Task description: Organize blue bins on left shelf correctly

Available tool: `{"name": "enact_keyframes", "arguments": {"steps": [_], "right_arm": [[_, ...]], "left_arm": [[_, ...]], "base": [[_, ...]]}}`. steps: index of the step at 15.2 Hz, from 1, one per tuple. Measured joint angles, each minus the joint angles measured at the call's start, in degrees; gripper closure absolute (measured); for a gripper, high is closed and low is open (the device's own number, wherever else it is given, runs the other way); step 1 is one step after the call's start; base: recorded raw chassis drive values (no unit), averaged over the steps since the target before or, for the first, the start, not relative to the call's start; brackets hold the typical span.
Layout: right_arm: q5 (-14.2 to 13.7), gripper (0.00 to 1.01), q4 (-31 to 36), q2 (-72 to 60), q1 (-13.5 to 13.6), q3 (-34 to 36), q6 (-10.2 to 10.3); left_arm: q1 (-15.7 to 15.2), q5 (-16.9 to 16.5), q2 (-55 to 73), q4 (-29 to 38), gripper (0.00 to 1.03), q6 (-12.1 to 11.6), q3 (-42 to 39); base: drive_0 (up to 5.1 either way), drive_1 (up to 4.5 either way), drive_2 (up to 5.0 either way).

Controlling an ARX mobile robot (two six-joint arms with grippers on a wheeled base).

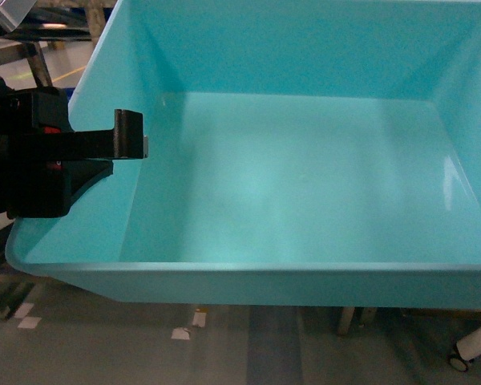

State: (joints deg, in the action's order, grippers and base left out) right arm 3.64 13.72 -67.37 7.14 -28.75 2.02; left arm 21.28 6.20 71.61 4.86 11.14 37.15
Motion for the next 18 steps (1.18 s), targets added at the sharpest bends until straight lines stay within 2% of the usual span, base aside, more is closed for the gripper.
{"name": "enact_keyframes", "arguments": {"steps": [2, 18], "right_arm": [[0.0, 0.99, 0.1, 0.0, 0.0, 0.0, 0.0], [0.0, 0.99, 0.0, 0.0, 0.0, 0.0, 0.0]], "left_arm": [[-0.1, 0.0, 0.0, -0.4, 1.01, 0.0, 0.0], [-0.1, 0.0, -0.2, -0.3, 1.01, 0.0, 0.1]], "base": [[0.0, 0.00, 0.0], [0.0, 4.28, -4.3]]}}
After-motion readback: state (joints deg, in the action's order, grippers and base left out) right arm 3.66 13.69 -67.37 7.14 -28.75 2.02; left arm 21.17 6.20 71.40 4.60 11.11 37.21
